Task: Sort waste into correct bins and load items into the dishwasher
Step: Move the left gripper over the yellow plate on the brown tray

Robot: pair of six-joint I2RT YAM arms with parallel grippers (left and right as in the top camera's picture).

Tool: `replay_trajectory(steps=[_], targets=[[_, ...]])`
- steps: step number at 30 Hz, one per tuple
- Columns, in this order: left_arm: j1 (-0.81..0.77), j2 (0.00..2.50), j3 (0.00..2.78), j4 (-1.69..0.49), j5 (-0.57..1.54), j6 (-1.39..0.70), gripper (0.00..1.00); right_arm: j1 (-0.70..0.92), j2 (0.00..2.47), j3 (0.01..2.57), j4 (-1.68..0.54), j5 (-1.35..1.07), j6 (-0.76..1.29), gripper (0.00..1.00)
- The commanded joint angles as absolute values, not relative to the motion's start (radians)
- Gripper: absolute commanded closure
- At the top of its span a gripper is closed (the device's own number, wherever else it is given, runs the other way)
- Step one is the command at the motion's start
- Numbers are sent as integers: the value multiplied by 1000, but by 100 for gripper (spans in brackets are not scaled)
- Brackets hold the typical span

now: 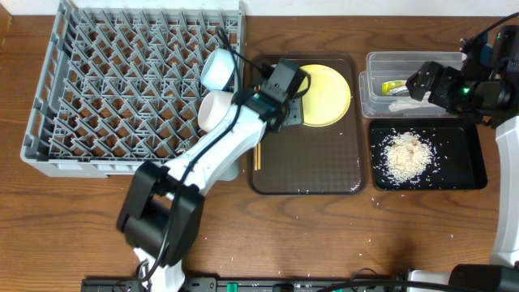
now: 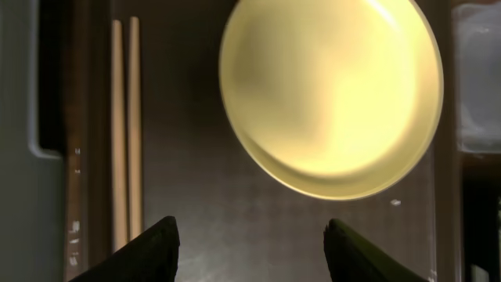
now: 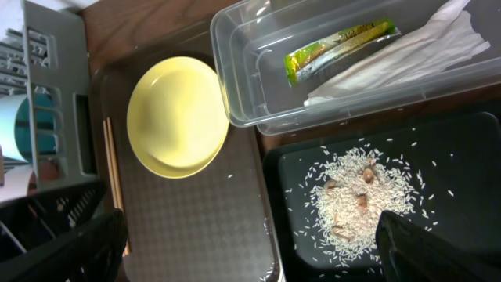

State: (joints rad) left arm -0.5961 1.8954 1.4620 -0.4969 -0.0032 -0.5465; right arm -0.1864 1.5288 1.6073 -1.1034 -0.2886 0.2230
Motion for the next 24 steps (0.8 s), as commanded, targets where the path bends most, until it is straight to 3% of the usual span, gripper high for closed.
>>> replay_trajectory(steps=[1, 8, 24], targets=[[-596, 1971, 1685, -609, -81, -533, 39, -182, 1530, 1621, -1105, -295, 220, 1], [-596, 2168, 1944, -809, -87, -532, 38, -182, 1530, 1621, -1105, -295, 220, 1], [-596, 2320, 1940, -760, -218, -662, 41, -182, 1530, 1621, -1105, -295, 220, 1]])
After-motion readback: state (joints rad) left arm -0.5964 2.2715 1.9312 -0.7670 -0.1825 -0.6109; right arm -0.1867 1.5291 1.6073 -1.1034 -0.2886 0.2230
